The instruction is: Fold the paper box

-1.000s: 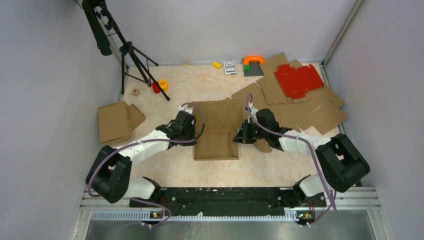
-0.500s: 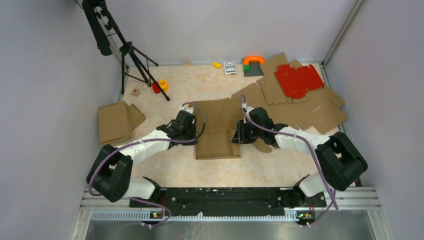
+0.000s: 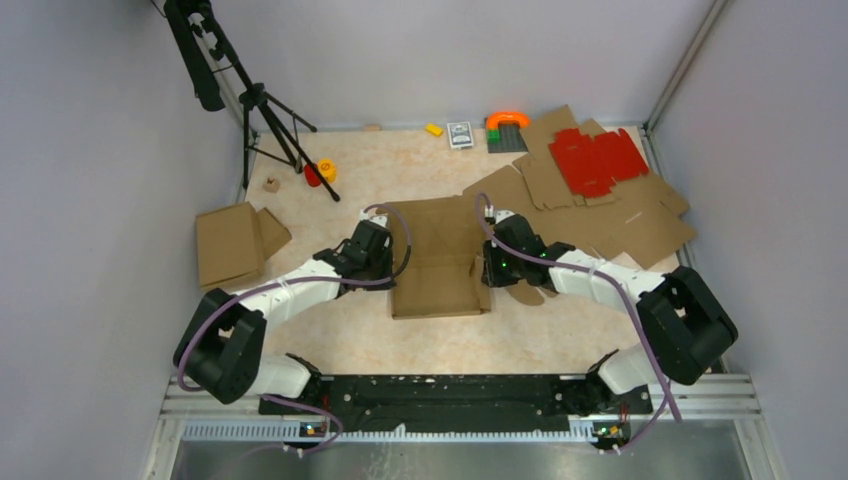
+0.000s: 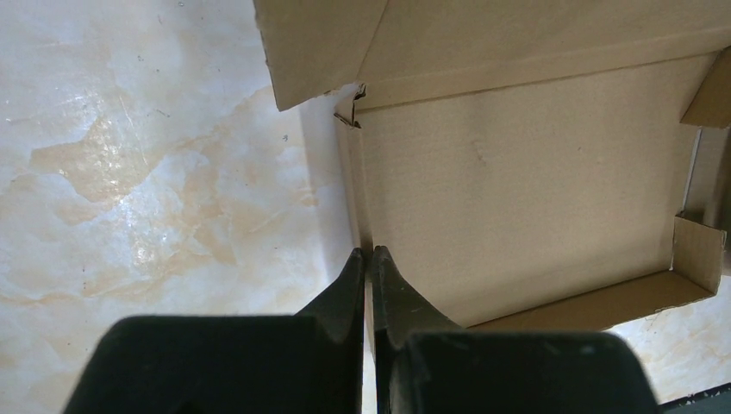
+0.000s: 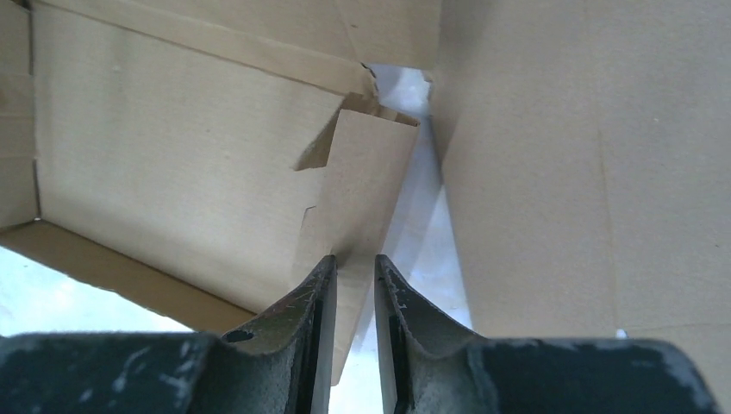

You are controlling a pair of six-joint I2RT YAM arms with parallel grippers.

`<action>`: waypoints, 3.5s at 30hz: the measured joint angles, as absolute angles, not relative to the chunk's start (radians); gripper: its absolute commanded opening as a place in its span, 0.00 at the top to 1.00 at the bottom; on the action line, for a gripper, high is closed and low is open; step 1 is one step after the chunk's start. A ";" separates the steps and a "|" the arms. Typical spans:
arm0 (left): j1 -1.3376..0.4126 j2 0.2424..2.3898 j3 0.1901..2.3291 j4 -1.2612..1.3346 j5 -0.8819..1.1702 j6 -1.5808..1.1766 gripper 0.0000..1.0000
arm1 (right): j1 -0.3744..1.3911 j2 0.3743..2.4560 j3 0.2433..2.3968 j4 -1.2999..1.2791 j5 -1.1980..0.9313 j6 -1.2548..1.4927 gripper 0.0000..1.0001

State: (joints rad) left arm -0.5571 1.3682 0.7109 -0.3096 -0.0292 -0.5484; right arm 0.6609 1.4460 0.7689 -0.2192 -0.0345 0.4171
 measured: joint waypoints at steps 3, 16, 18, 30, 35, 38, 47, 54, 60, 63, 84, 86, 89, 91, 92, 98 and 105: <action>-0.557 1.368 0.711 -0.309 -0.027 -0.548 1.00 | 0.661 1.446 0.769 -0.233 -0.015 0.410 0.72; -0.557 1.368 0.711 -0.307 -0.027 -0.548 1.00 | 0.509 1.340 0.653 -0.097 -0.195 0.467 0.54; -0.557 1.368 0.711 -0.307 -0.026 -0.548 1.00 | 0.445 1.335 0.598 -0.035 -0.279 0.492 0.54; -0.557 1.369 0.710 -0.305 -0.026 -0.548 1.00 | 0.271 1.323 0.346 0.289 -0.594 0.640 0.54; -0.557 1.368 0.710 -0.304 -0.025 -0.548 1.00 | 0.271 1.325 0.336 0.346 -0.638 0.649 0.54; -0.557 1.368 0.710 -0.303 -0.023 -0.548 1.00 | 0.271 1.389 0.338 0.390 -0.684 0.657 0.55; -0.557 1.368 0.710 -0.302 -0.023 -0.548 1.00 | 0.293 1.477 0.349 0.442 -0.735 0.692 0.56; -0.557 1.368 0.710 -0.302 -0.023 -0.548 1.00 | 0.377 1.477 0.418 0.422 -0.690 0.687 0.56; -0.557 1.368 0.710 -0.302 -0.023 -0.548 1.00 | 0.431 1.477 0.481 0.330 -0.594 0.648 0.56; -0.557 1.368 0.710 -0.302 -0.022 -0.548 1.00 | 0.456 1.477 0.507 0.282 -0.548 0.625 0.58; -0.557 1.369 0.709 -0.297 -0.019 -0.548 1.00 | 0.624 1.509 0.656 0.027 -0.219 0.515 0.57; -0.557 1.369 0.709 -0.297 -0.018 -0.548 1.00 | 0.643 1.518 0.677 -0.002 -0.181 0.507 0.64; -0.557 1.369 0.709 -0.296 -0.018 -0.548 1.00 | 0.670 1.528 0.709 -0.050 -0.114 0.492 0.70; -0.557 1.369 0.709 -0.295 -0.017 -0.549 1.00 | 0.679 1.528 0.717 -0.071 -0.081 0.488 0.73; -0.557 1.369 0.709 -0.295 -0.015 -0.548 1.00 | 0.683 1.528 0.721 -0.080 -0.064 0.487 0.76; -0.558 1.369 0.707 -0.291 -0.007 -0.552 1.00 | 0.687 1.527 0.730 -0.111 0.008 0.476 0.90; -0.560 1.369 0.703 -0.285 0.007 -0.559 1.00 | 0.697 1.538 0.758 -0.144 0.066 0.470 1.00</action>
State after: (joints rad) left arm -0.5598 1.3689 0.7033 -0.2852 0.0074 -0.5591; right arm 0.6971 1.5383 0.7578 -0.1440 0.0662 0.4702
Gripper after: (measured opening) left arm 0.008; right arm 0.127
